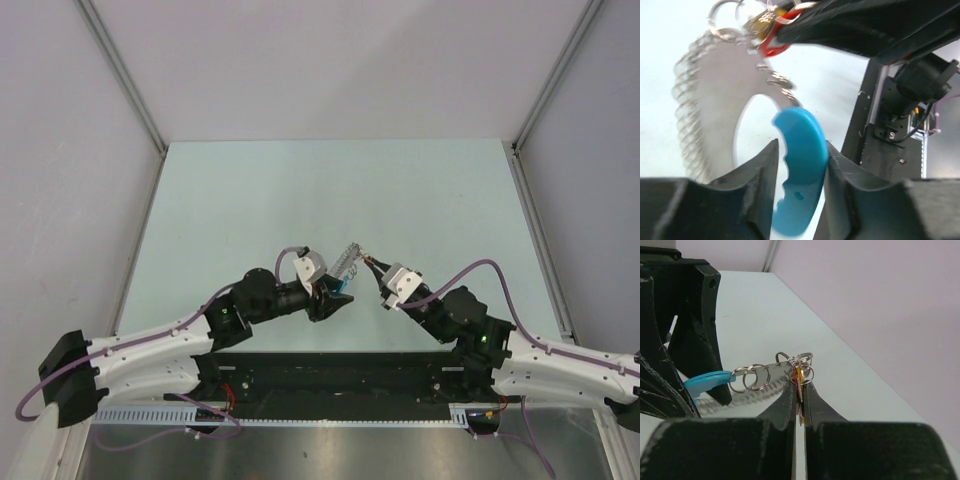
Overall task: Remove the keys from the keyring
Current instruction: Pick up the key from the keyring.
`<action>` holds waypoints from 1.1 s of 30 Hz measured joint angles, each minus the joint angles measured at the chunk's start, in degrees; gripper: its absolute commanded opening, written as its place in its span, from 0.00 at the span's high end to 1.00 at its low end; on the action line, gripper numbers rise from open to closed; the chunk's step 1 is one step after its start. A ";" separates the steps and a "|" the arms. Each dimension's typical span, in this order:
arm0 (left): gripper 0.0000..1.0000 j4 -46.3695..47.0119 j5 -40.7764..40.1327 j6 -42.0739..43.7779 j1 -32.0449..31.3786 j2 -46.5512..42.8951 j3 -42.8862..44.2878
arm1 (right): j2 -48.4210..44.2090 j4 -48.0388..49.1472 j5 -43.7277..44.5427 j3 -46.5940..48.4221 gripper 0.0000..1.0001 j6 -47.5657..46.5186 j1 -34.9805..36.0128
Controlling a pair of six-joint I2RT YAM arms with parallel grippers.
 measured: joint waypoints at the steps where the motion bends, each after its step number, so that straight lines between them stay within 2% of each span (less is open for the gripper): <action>1: 0.50 -1.42 -0.72 0.04 0.04 -0.85 0.17 | 0.00 -1.92 -0.68 1.36 1.00 0.04 -0.26; 8: 0.46 -13.51 -1.99 2.45 0.20 -6.27 5.22 | -0.15 -16.11 -7.28 10.60 1.00 0.55 -1.95; 16: 0.50 -24.72 -1.33 9.53 0.20 -10.51 14.23 | -0.76 -25.16 -15.80 11.06 1.00 1.95 -3.28; 23: 0.57 -27.78 4.94 14.69 0.20 -9.27 16.85 | -0.20 -25.90 -18.45 11.06 1.00 3.63 -3.17; 33: 0.64 -25.68 11.06 14.62 0.20 -7.63 16.68 | 1.40 -23.19 -18.14 11.06 1.00 7.30 -2.89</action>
